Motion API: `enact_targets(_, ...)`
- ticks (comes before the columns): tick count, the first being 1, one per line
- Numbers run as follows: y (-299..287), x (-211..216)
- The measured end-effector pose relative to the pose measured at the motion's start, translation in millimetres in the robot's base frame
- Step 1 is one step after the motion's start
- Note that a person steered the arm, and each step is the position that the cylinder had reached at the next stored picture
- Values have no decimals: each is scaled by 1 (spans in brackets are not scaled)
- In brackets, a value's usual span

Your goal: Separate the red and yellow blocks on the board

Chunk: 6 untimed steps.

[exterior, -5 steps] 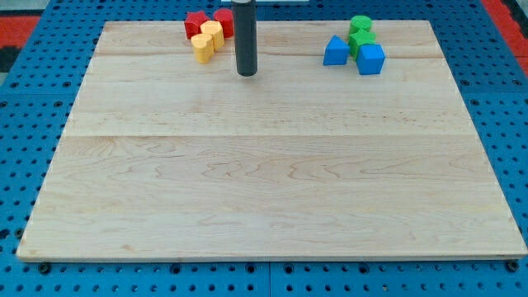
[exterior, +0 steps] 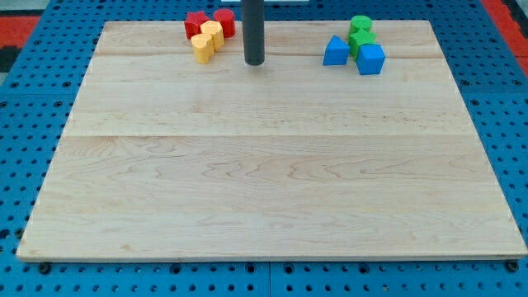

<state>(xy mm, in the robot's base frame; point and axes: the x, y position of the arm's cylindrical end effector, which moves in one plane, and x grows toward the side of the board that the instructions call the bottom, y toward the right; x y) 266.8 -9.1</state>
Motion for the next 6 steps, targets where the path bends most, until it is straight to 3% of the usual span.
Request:
enact_targets(1,22,-57)
enact_targets(2,10,-73)
enact_targets(4,-114,-72)
enact_targets(6,-130,-24)
